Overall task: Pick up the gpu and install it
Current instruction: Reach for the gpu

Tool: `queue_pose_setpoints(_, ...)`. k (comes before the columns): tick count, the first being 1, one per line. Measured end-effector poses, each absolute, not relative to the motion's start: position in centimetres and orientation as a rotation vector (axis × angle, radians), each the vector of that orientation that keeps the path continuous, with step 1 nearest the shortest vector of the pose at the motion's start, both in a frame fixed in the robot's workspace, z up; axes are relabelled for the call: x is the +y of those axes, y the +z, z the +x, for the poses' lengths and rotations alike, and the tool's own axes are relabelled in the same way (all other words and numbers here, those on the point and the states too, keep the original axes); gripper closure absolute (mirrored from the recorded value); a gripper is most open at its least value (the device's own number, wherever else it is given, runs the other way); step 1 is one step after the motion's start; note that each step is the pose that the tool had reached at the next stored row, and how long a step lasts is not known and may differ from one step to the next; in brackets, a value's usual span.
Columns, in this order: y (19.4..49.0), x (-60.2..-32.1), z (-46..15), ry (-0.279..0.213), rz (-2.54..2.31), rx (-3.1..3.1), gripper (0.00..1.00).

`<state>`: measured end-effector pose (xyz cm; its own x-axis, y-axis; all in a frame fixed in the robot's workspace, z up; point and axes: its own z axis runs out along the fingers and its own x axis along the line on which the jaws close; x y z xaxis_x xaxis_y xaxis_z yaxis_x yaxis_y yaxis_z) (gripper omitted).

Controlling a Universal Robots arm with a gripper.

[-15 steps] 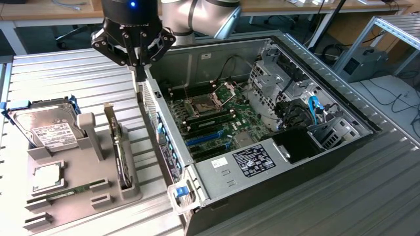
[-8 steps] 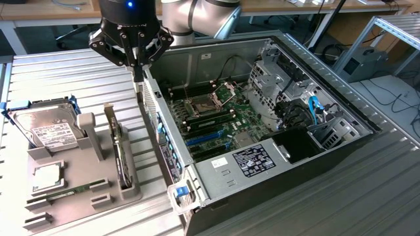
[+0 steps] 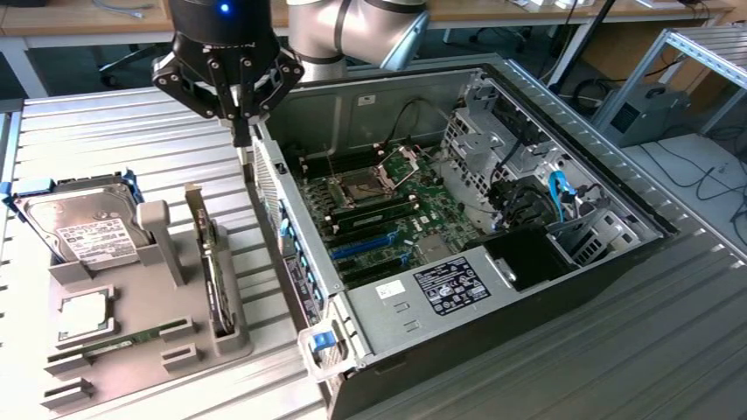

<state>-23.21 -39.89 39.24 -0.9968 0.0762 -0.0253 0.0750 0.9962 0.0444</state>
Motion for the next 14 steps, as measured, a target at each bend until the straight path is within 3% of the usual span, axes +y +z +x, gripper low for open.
queue_pose_setpoints(14,39.24,-39.89,-23.98,0.068,0.118,3.112,0.89)
